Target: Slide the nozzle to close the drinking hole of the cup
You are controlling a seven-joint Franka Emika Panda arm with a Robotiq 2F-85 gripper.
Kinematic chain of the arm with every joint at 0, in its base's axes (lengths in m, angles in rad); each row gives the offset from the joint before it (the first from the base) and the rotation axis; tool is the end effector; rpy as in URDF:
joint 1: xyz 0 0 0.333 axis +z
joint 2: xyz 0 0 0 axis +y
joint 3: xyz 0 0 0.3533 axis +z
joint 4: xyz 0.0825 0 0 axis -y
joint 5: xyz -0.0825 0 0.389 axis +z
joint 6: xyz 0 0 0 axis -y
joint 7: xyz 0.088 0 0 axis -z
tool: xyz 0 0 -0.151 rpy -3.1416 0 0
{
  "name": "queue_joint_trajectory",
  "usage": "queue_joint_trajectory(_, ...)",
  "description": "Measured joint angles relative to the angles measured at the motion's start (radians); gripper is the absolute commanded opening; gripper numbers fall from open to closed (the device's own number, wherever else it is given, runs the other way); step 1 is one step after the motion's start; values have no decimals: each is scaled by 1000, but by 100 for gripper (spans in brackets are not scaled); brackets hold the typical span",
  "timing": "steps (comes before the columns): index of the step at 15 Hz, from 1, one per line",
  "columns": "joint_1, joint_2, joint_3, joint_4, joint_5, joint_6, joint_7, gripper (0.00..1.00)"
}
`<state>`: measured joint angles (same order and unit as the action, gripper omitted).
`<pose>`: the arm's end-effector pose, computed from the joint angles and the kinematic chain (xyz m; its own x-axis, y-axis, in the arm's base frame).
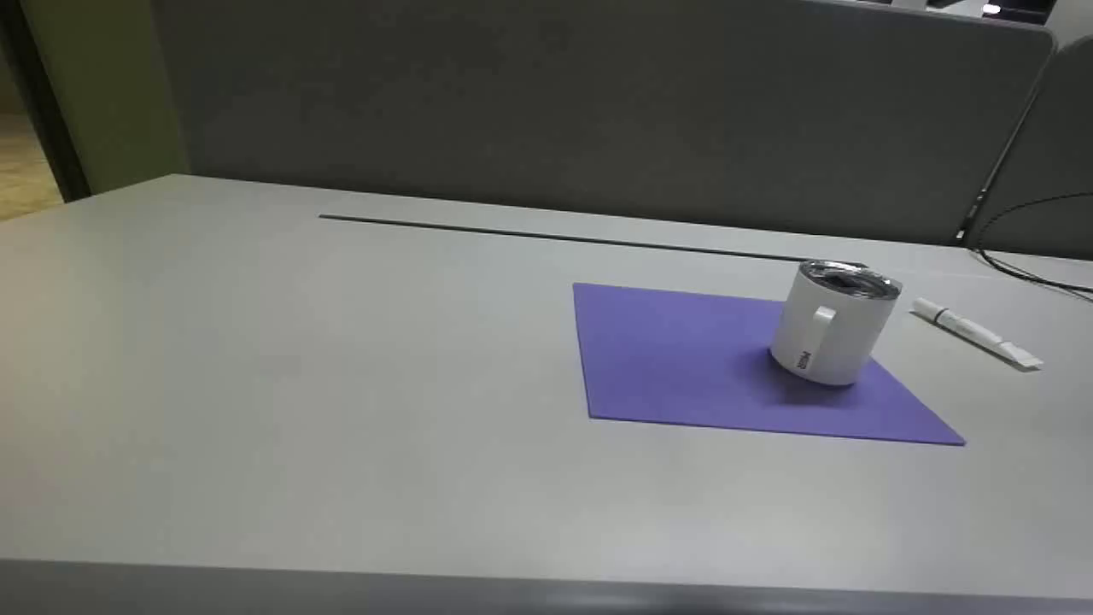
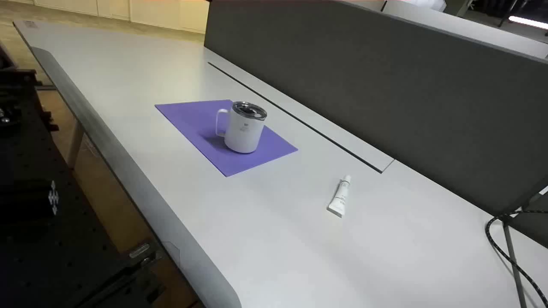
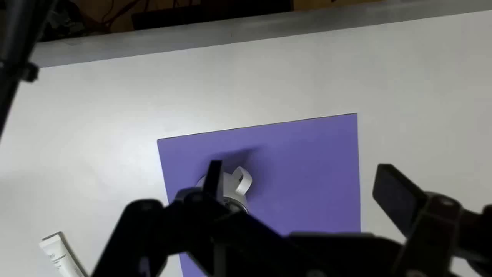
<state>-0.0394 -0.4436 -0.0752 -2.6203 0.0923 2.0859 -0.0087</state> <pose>0.3625 -0.0323 0.3756 0.9857 -0.1401 -0.0940 -0.1501 -0.9827 -0.1086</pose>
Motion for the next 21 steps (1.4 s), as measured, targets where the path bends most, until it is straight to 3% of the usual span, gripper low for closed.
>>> queue_joint_trajectory(9, 0, 0, 0, 0, 0, 0, 0, 100)
queue_joint_trajectory(10, 0, 0, 0, 0, 0, 0, -1, 95)
queue_joint_trajectory(11, -1, 2, 0, 0, -2, 10, -1, 73)
queue_joint_trajectory(13, -10, 30, -2, 4, -4, 86, -5, 69)
queue_joint_trajectory(18, -49, 222, -18, 65, -23, 379, -19, 33)
queue_joint_trajectory(21, -54, 362, -20, 133, -40, 478, -22, 13)
